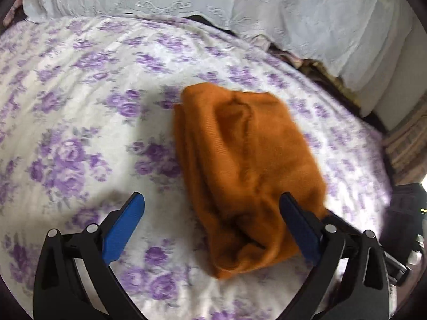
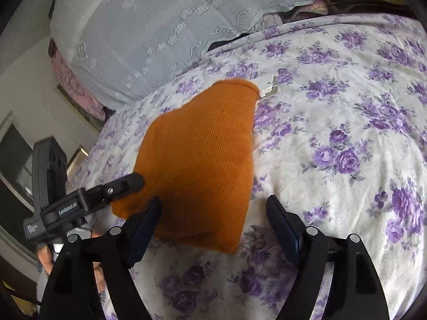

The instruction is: Fold small clothes

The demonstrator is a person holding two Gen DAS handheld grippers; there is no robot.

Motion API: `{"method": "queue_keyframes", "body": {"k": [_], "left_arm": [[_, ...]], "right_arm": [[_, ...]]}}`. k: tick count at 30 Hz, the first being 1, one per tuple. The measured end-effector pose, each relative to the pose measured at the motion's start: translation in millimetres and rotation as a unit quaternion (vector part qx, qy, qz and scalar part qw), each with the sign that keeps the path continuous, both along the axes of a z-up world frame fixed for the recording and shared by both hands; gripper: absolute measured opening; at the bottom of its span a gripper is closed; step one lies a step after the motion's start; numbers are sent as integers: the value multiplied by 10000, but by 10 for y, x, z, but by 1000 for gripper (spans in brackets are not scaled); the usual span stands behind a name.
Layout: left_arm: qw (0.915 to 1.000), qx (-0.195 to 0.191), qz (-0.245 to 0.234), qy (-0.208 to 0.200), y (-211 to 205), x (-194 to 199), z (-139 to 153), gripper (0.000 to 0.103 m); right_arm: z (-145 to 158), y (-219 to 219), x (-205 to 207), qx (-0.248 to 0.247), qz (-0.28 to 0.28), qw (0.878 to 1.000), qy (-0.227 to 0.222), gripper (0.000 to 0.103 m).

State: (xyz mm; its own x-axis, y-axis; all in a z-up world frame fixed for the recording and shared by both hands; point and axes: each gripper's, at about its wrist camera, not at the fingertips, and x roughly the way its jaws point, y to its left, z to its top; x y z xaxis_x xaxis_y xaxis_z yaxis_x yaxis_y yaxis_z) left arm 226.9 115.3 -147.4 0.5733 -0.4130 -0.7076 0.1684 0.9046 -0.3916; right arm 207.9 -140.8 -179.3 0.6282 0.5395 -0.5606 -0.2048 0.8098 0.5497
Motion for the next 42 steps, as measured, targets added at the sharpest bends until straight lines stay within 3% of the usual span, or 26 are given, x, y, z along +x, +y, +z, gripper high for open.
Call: {"method": "queue_keyframes", "body": {"k": [4,6,10,14,22,28,35,39,42], "left_arm": [[9991,-199,-161,326,-17,83,-109,98],[9981,-178,-176,560,-25,148,-217,98],[9978,-233,-364,499,-85,123,-185,98],[9910,-889,-802,598,-161,137,-185,98],[9822,-1556,-735,748,-73,364,-279,98],[9824,-1536,-808,686,-119,375,-256,98],[9829,-1452,-944,626,-198,513,-252,98],[9884,-1069,-969,473,-301,502,-222,98],[9899,-998,-919,416,-299,474,-210,96]], "right_arm": [[-47,-150,33,515,-134,9985,91,81],[-49,-139,40,467,-131,9988,96,81],[-50,-113,61,431,-91,9990,90,83],[-65,-146,91,566,-97,9983,114,84],[-71,-276,382,1026,-103,9939,380,90],[-70,-151,837,1084,151,9921,613,90],[-103,57,1011,716,310,9963,352,84],[-124,76,1010,656,345,9968,298,69],[-138,64,994,658,354,9968,285,62]]}}
